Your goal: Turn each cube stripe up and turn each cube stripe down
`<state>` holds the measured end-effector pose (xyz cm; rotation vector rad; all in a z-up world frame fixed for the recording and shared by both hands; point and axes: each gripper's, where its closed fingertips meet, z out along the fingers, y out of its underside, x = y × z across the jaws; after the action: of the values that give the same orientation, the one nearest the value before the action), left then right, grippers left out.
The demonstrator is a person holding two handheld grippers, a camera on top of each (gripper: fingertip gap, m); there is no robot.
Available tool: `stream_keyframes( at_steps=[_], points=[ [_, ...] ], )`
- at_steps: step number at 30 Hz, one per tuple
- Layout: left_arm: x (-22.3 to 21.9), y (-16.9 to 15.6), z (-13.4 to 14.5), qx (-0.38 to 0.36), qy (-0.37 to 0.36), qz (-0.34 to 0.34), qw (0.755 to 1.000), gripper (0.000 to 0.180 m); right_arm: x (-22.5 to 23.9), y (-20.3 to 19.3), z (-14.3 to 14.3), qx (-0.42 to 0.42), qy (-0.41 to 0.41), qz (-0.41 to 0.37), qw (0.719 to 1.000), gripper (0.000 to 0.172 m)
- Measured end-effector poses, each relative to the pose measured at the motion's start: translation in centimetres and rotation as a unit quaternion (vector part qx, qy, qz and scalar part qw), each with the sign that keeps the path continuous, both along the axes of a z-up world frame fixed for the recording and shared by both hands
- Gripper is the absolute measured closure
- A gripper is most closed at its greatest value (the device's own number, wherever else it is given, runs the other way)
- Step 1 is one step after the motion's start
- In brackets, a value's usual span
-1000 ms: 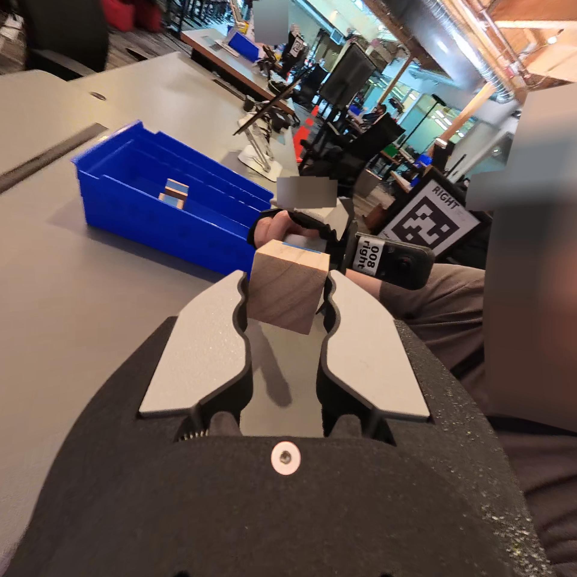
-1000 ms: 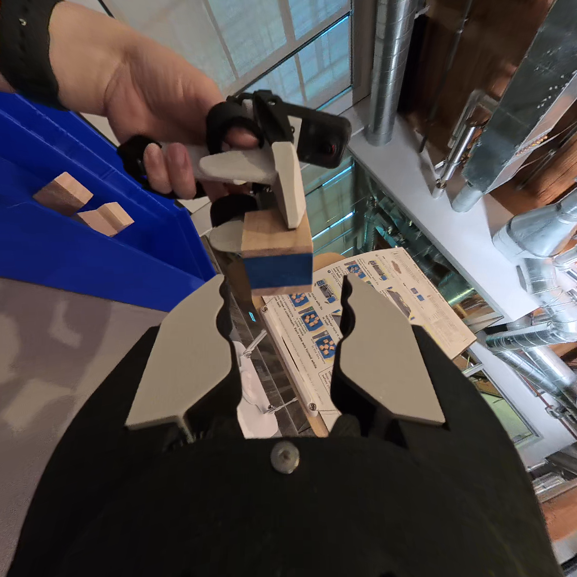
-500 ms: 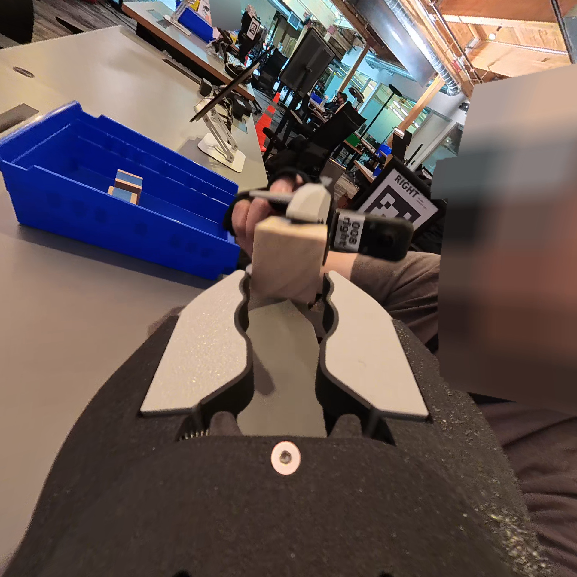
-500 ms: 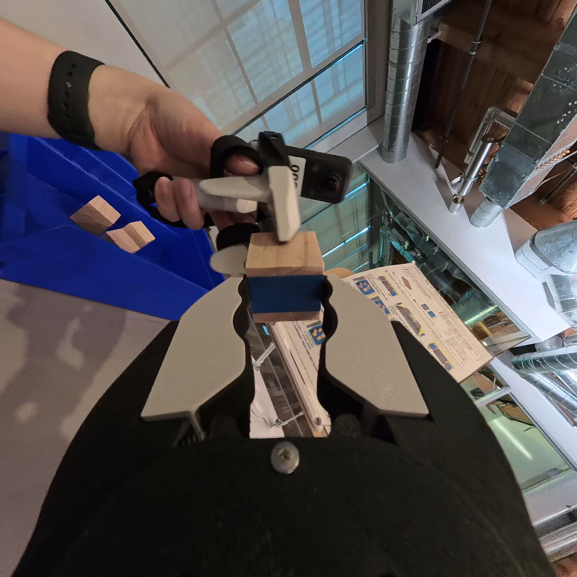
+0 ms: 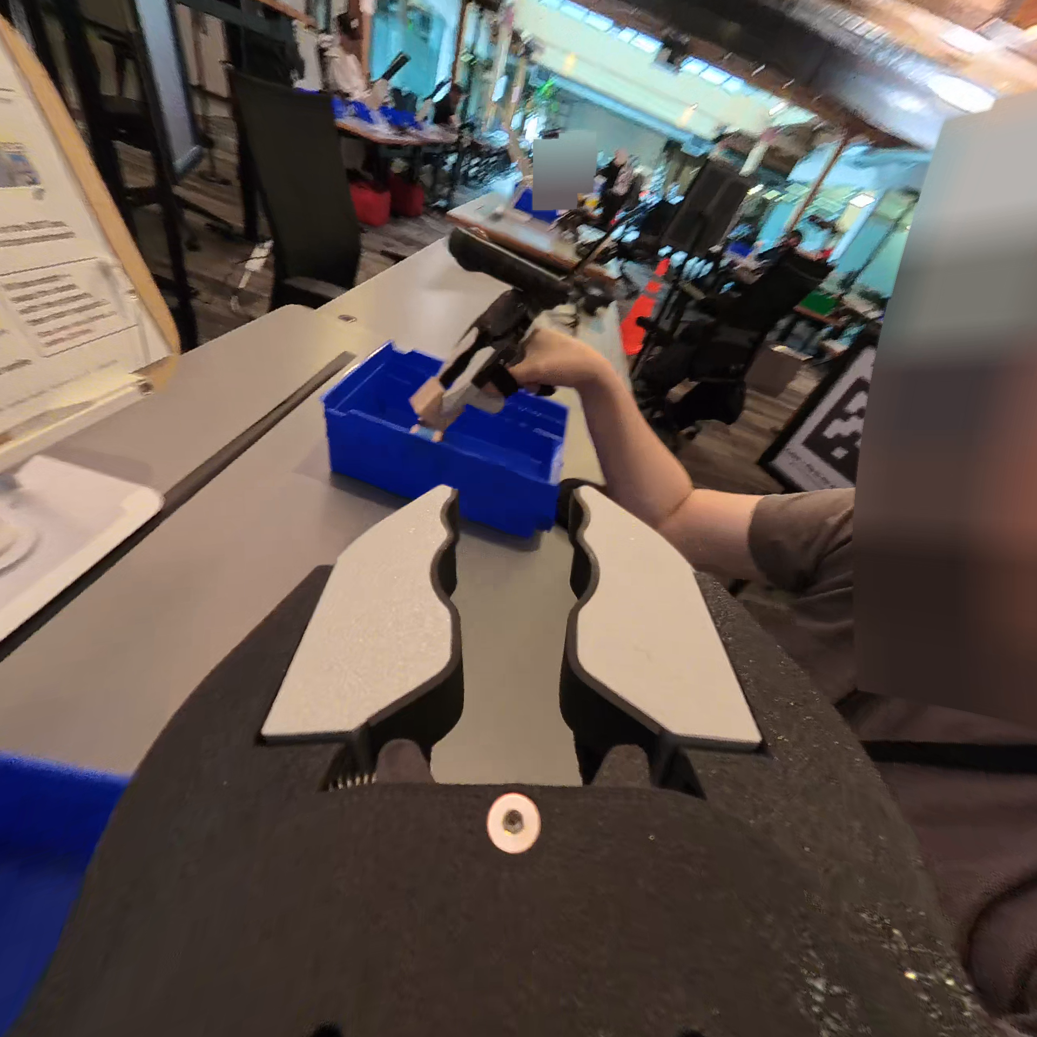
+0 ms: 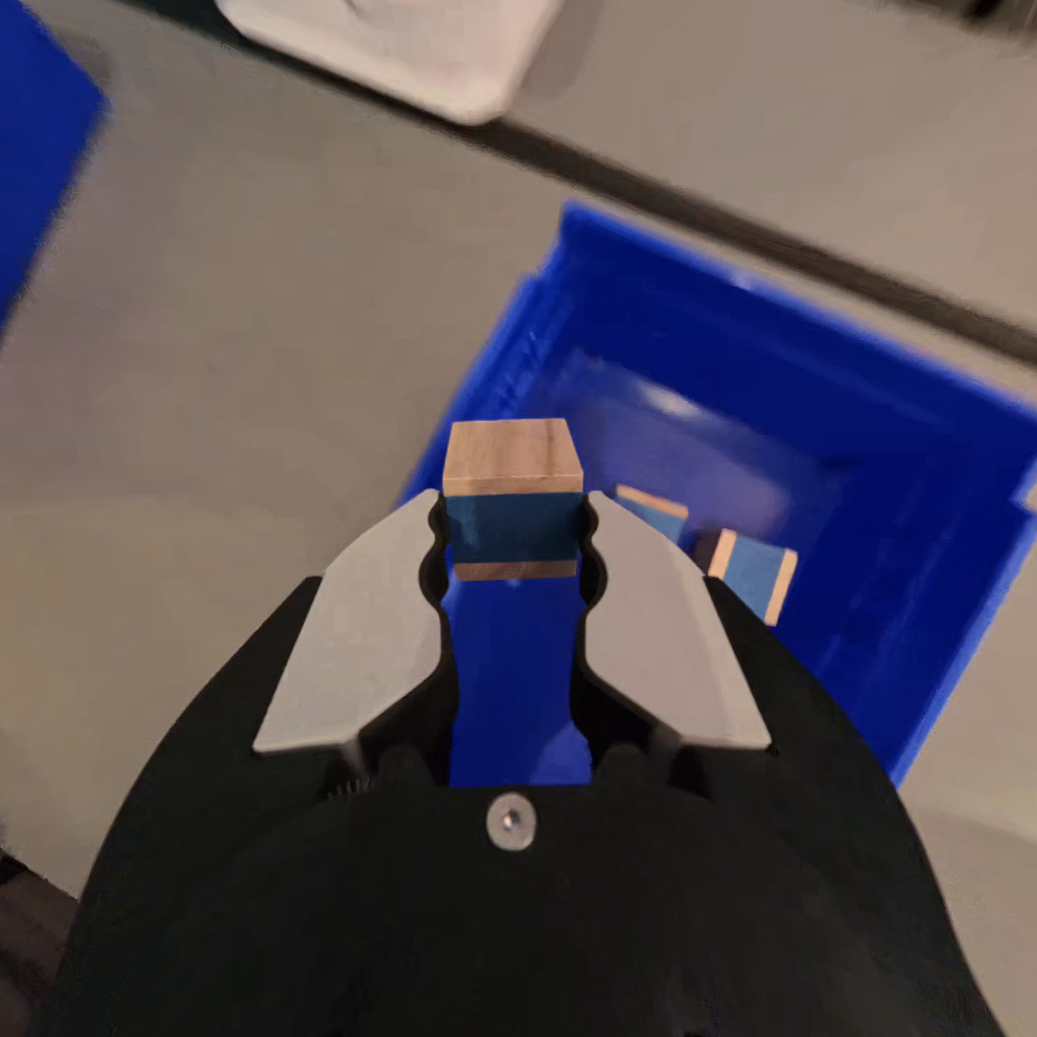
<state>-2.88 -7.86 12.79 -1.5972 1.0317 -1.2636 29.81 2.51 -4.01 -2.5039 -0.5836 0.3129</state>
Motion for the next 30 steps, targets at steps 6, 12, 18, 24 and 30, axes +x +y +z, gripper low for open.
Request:
stream_keyframes(
  at_steps=[6,12,18,24,30],
  points=[
    [-4.4,3.6,-1.9,0.038,0.101,0.156,0.982,0.138,0.2,0.5,-6.8,-0.104,-0.067,0.006,0.992,0.126],
    [-10.1,6.0,-3.8,0.023,0.183,0.279,0.942,0.131,0.3,1.0,-9.4,-0.129,-0.107,-0.004,0.986,0.126],
    [-13.2,6.1,-7.3,0.032,0.302,0.299,0.905,0.142,0.1,1.5,-9.8,-0.125,-0.104,0.001,0.987,0.125],
    [-14.9,4.6,-13.8,0.049,0.471,0.216,0.854,0.128,-0.1,2.4,-7.2,-0.071,-0.08,0.002,0.994,0.117],
    [-17.0,5.0,-19.4,-0.064,0.557,0.205,0.802,0.122,0.2,2.1,-4.7,-0.031,-0.077,0.001,0.997,0.118]
  ],
)
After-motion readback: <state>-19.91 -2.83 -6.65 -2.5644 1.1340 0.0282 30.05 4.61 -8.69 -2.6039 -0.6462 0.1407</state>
